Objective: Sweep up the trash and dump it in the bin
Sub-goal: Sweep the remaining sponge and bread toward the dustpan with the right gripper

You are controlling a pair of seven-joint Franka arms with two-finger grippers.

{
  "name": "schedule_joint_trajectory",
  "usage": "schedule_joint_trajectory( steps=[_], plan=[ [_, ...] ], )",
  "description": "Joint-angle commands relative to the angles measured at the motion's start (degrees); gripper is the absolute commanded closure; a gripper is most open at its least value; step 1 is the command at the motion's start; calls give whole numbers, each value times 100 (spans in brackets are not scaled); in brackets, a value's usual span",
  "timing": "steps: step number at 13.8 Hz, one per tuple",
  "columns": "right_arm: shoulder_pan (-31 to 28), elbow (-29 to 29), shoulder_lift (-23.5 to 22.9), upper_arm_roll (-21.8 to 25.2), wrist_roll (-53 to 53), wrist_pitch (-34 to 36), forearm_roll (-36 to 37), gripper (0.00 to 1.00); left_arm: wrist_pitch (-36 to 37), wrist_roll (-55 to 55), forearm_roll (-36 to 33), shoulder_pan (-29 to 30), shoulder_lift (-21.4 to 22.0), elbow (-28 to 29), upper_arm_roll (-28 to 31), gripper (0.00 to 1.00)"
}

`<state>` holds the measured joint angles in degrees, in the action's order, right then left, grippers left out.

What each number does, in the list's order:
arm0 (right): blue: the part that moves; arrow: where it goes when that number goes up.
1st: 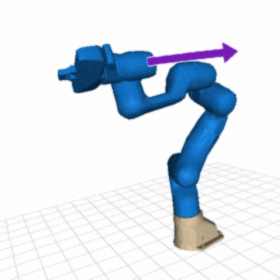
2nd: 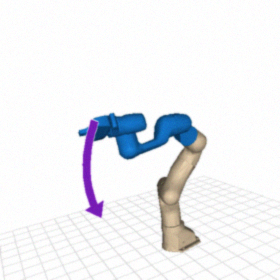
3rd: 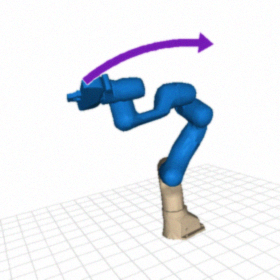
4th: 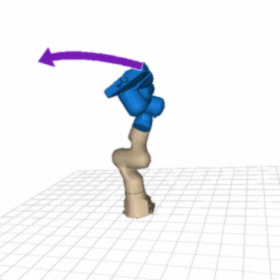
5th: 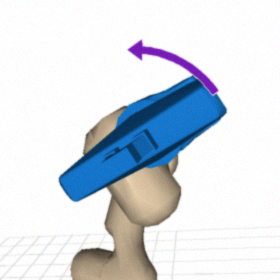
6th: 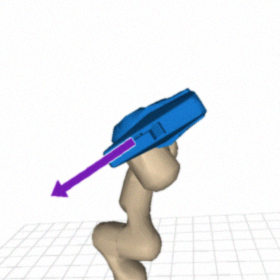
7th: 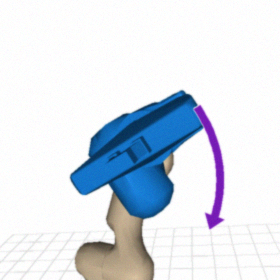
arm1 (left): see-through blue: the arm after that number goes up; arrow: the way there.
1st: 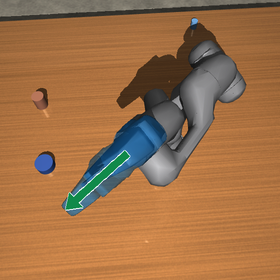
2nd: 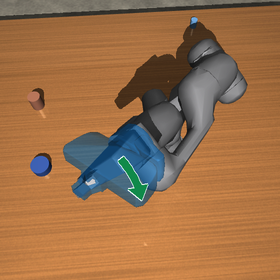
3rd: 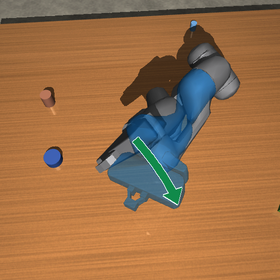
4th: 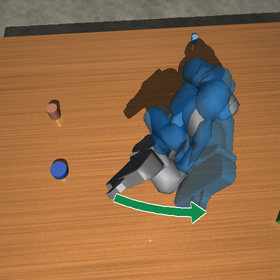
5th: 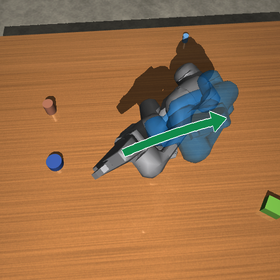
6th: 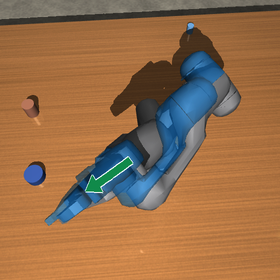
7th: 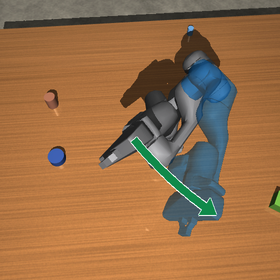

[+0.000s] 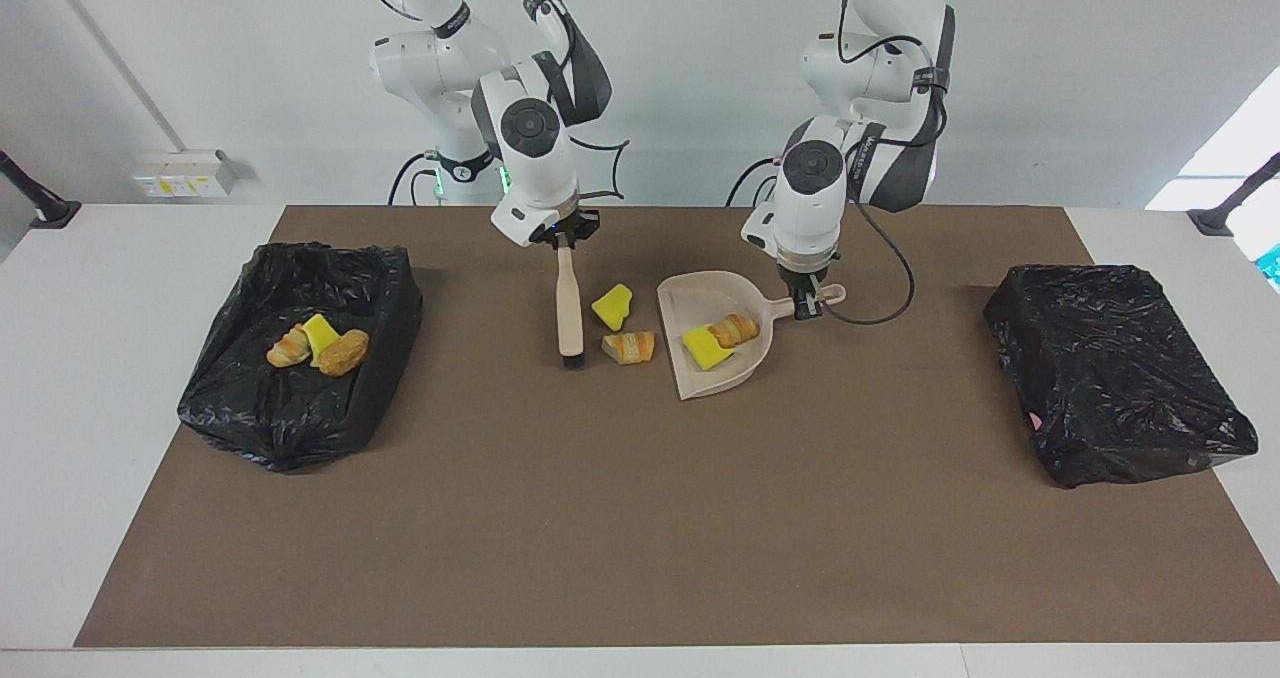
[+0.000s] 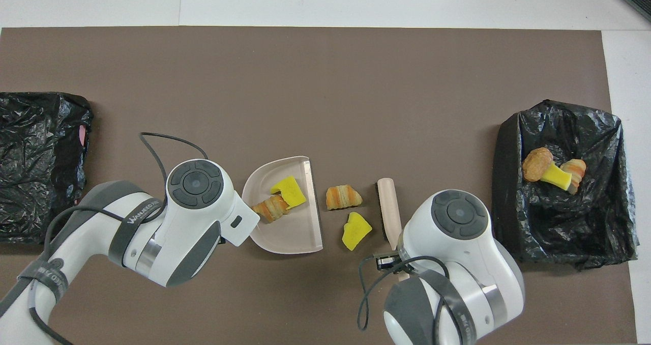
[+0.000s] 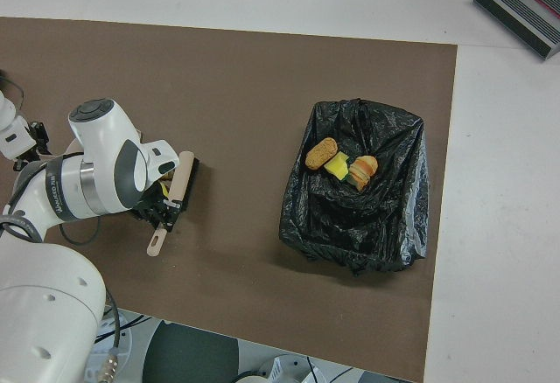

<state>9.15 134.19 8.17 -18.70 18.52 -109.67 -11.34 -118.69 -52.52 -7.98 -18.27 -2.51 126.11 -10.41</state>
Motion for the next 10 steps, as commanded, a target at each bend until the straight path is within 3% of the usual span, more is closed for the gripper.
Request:
schedule_joint_trajectory(
  steps=[1,3,6,10],
  plan=[
    [-19,292,273,-54,160,-247,-70,100,-66,-65,-81,-54,120,159,30,100],
    [43,274,150,-81,213,-510,-79,100,-66,-48,-81,-54,120,159,30,100],
    [517,3,-393,-81,274,-1204,-560,100,-84,-39,-81,-37,120,159,30,100],
    [1193,-1059,-1412,-81,730,-1617,-974,100,-101,-22,-81,-28,111,159,30,100]
  ],
)
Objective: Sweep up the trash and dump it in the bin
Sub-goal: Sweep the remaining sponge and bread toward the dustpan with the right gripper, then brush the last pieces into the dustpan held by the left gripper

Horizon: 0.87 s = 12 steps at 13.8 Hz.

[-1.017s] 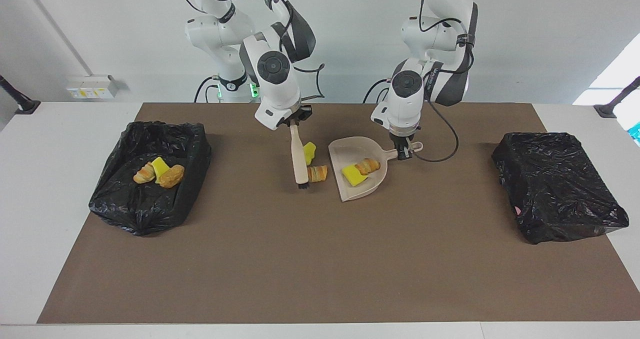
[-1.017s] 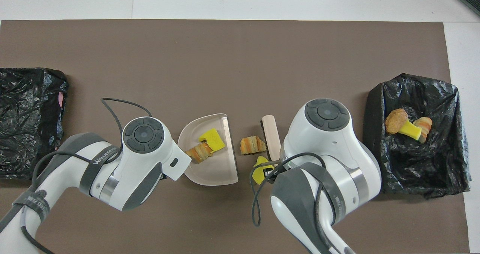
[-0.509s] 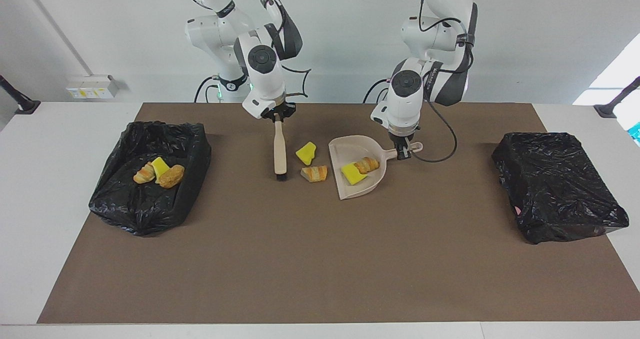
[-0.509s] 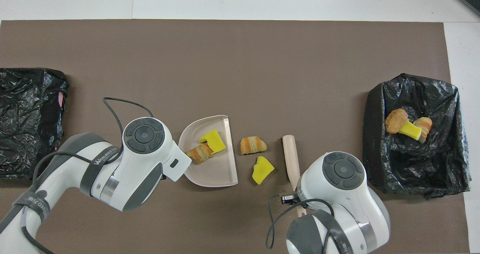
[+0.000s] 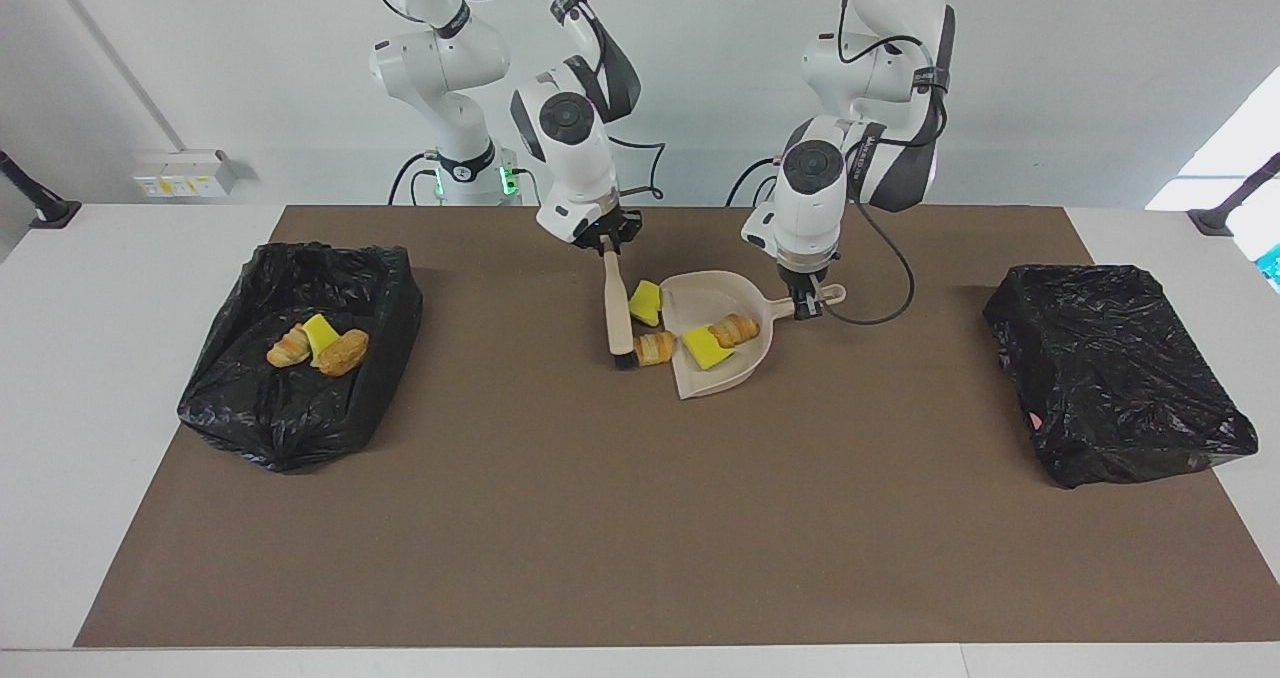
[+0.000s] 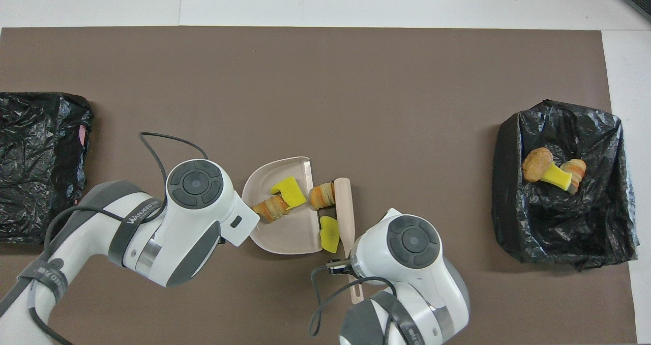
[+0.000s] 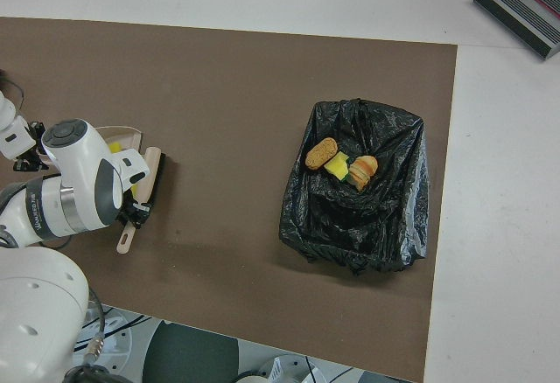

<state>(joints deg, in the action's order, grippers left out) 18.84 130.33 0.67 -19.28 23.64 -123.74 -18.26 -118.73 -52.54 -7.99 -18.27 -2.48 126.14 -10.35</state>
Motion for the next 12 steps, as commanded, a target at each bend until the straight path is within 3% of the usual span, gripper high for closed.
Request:
schedule_joint_trajectory(
  steps=[1,3,7,12],
  plan=[
    [339,-823,-804,-23,246,-412,-562,100,-106,-2,-80,-19,108,156,24,100],
    [471,-1070,-893,-23,211,-510,-1143,100,-106,51,-80,-10,108,156,24,100],
    [489,-1308,-789,-32,290,-344,-1328,100,-106,227,-71,25,108,156,33,100],
    [200,-1475,-358,12,238,560,-1453,100,-89,1070,-71,236,55,104,60,100]
  ],
)
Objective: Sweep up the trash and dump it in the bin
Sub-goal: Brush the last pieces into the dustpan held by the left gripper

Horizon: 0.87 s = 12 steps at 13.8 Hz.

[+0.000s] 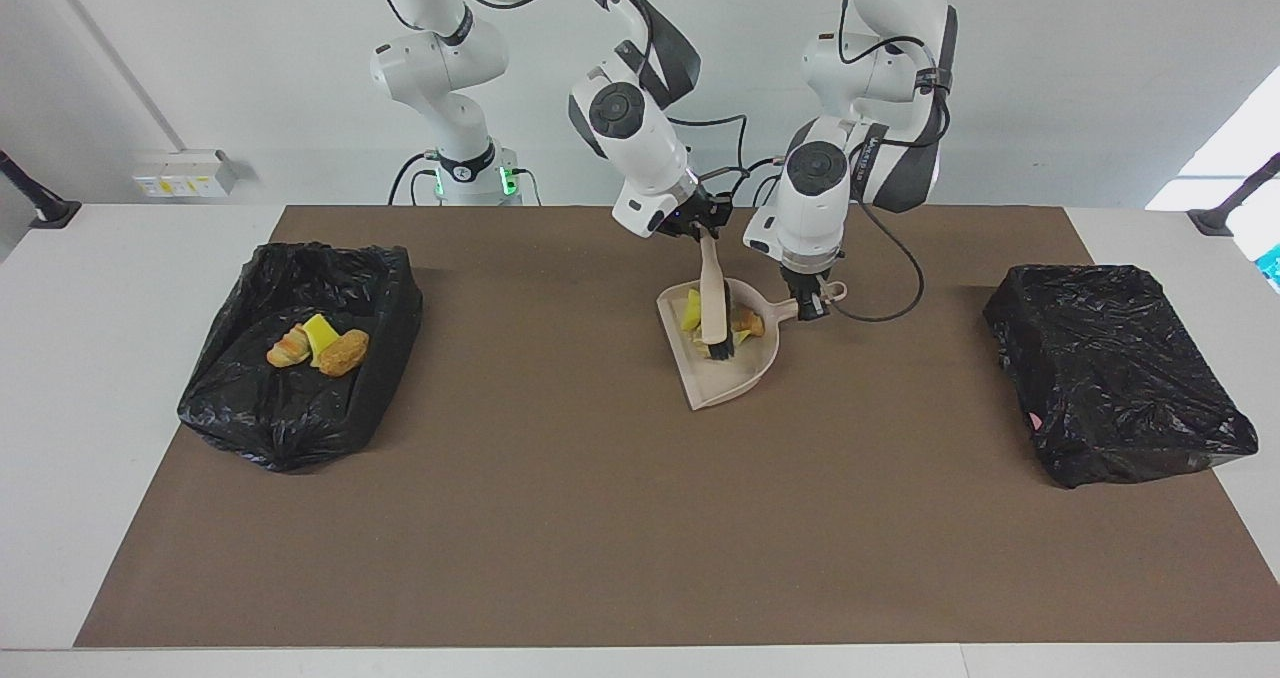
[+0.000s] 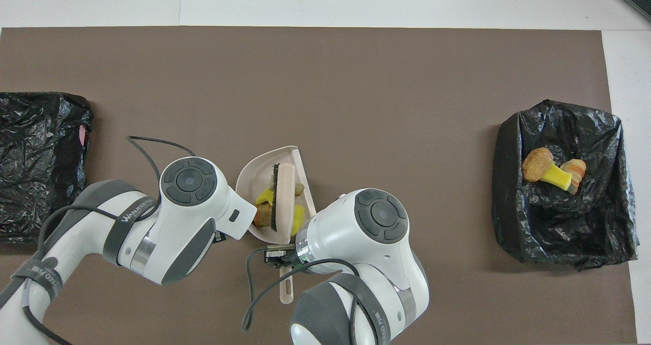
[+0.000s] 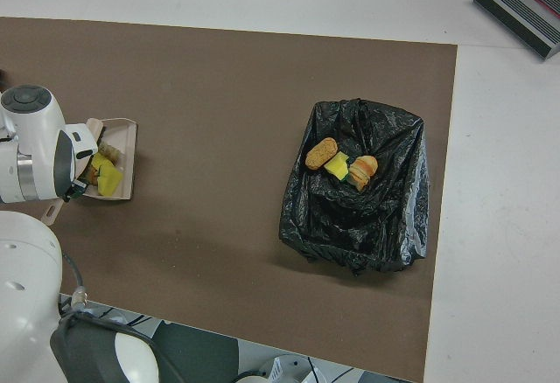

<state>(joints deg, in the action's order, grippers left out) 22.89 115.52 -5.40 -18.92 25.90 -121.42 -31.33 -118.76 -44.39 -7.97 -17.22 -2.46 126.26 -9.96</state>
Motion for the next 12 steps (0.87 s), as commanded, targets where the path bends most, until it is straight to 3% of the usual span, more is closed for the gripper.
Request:
schedule_joint_trajectory(
  steps=[1,5,10,12],
  plan=[
    [-267,6,328,-24,11,495,-128,100,-86,273,-73,131,53,92,20,100],
    [-277,14,548,11,73,847,4,100,-95,414,-56,210,44,83,20,100],
    [-557,349,733,12,-67,1259,1144,100,-86,353,-56,210,79,144,20,100],
    [-645,366,725,3,-234,1428,1532,100,-51,-180,-73,192,88,162,20,100]
  ],
)
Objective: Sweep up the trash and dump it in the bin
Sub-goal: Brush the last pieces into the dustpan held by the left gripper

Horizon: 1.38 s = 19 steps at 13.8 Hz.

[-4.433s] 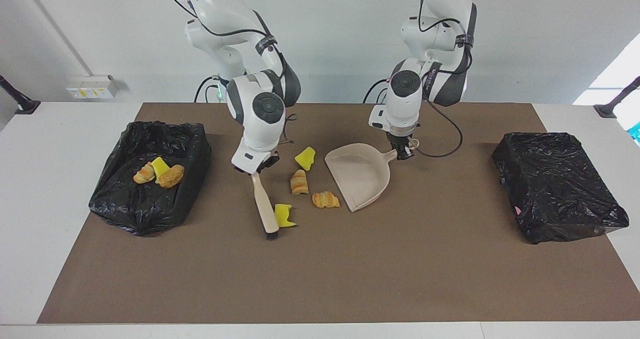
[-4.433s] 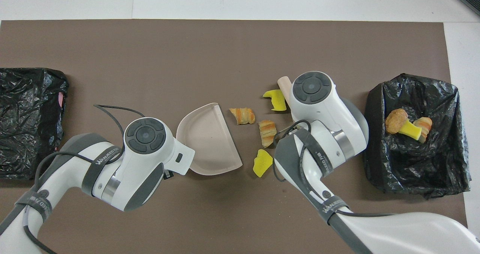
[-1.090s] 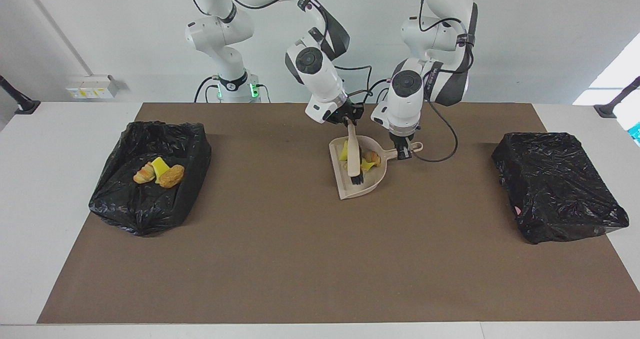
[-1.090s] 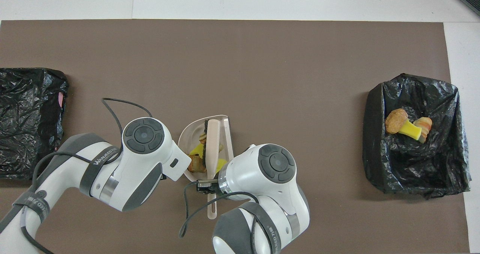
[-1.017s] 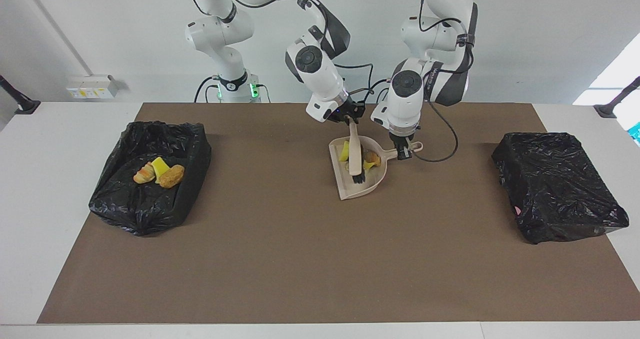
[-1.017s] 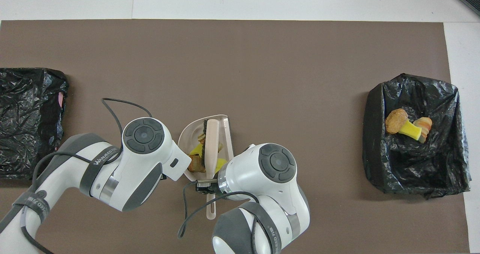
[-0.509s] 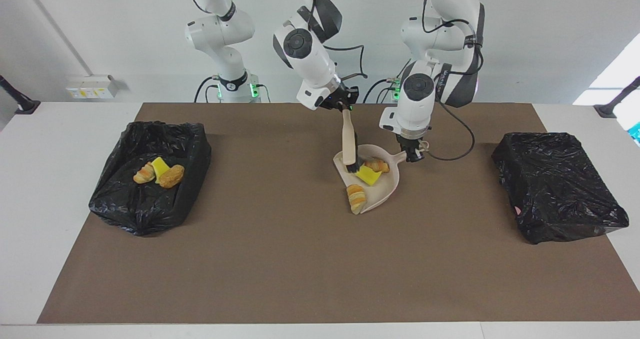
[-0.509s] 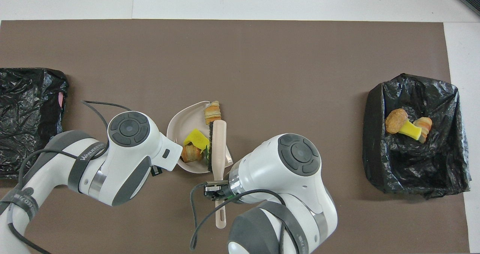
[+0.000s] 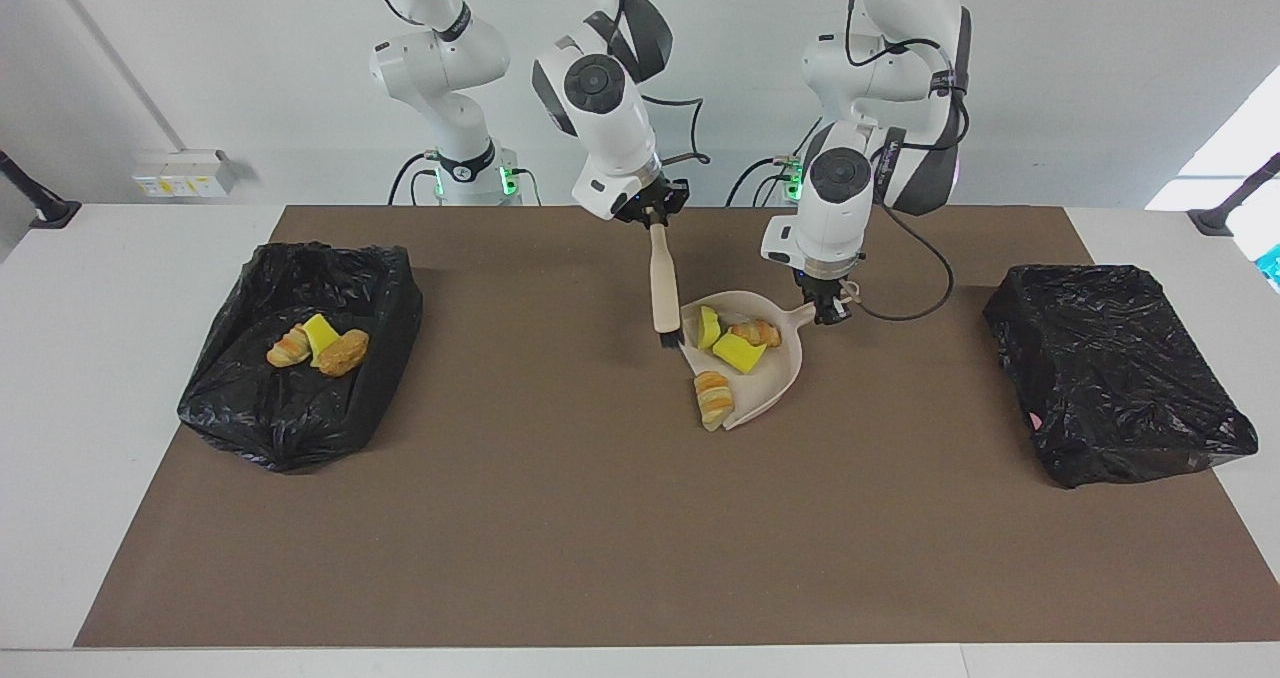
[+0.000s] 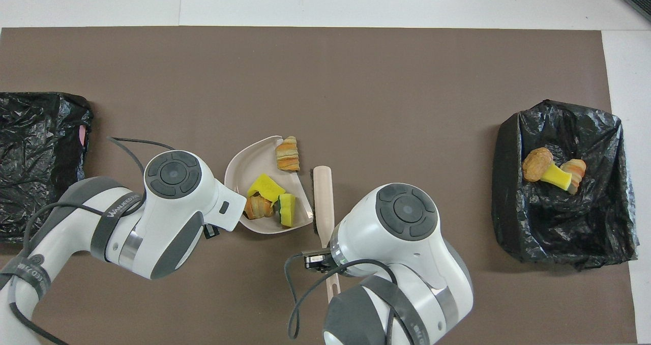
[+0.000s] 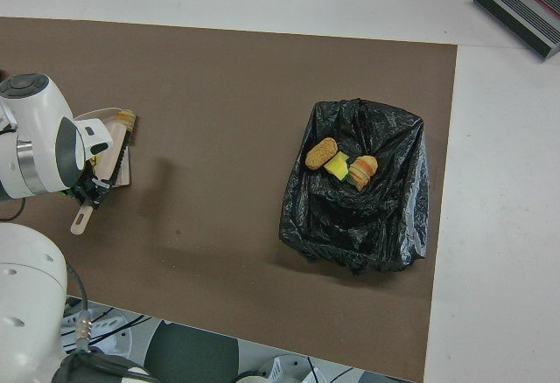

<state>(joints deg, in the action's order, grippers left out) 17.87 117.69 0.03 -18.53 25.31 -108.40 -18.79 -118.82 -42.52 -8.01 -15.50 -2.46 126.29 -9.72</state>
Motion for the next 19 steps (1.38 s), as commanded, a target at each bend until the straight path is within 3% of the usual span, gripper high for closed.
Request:
schedule_joint_trajectory(
  steps=[1,5,8,11,15,19],
  plan=[
    [-152,158,77,-45,-237,30,401,100,-63,-806,-70,3,88,159,-4,100],
    [-283,-140,-494,-46,-1052,-340,1061,100,-28,-1802,-78,-14,97,159,-4,100],
    [-284,-177,-802,-72,-1266,-488,1132,100,-45,-1813,-78,-32,106,168,-4,100],
    [-117,-97,-934,-89,-1065,-839,887,100,-71,-1769,-78,-41,97,168,-4,100],
    [374,-80,-926,-90,-591,-1516,-430,100,-72,-1725,-78,-41,97,168,-4,100],
    [367,-80,-917,-63,-536,-1588,-511,100,-72,-1637,-78,-41,97,168,-4,100]
  ],
)
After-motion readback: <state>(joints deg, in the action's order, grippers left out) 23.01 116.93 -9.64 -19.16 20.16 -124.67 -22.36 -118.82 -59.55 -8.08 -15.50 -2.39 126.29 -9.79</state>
